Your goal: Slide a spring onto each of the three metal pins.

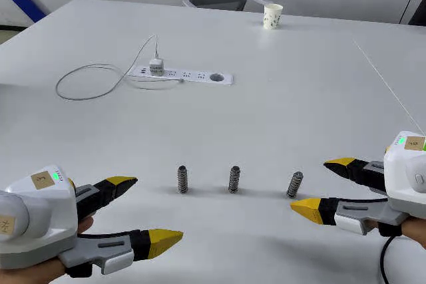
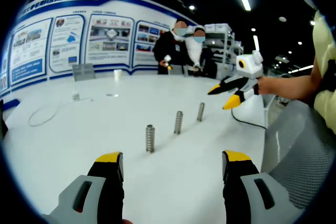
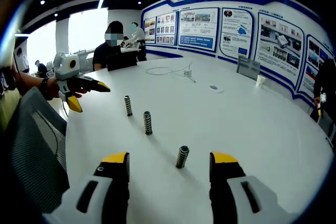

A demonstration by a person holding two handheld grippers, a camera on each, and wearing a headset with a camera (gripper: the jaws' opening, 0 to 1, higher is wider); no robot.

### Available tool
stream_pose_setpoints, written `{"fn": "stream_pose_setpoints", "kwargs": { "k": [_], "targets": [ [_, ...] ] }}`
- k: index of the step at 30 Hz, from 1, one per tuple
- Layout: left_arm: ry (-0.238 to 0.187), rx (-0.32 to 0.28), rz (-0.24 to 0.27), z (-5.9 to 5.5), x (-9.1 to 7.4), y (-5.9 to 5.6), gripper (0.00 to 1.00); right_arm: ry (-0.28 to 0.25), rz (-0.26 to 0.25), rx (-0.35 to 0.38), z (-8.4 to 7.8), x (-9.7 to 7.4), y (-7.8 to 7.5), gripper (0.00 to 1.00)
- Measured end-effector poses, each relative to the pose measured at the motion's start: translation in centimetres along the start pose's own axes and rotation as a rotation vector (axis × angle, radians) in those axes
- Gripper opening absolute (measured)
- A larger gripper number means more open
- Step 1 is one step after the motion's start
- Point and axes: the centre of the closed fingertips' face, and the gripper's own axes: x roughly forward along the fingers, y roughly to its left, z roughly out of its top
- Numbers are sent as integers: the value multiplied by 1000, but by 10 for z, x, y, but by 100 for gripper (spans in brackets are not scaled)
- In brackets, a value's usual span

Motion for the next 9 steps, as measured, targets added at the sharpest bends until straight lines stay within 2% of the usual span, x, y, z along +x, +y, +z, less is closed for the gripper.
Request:
{"fn": "stream_pose_setpoints", "kwargs": {
  "k": [9],
  "targets": [
    [7, -3, -1, -3, 1, -1, 79, 9, 5, 1, -7, 2, -2, 63]
  ]
}}
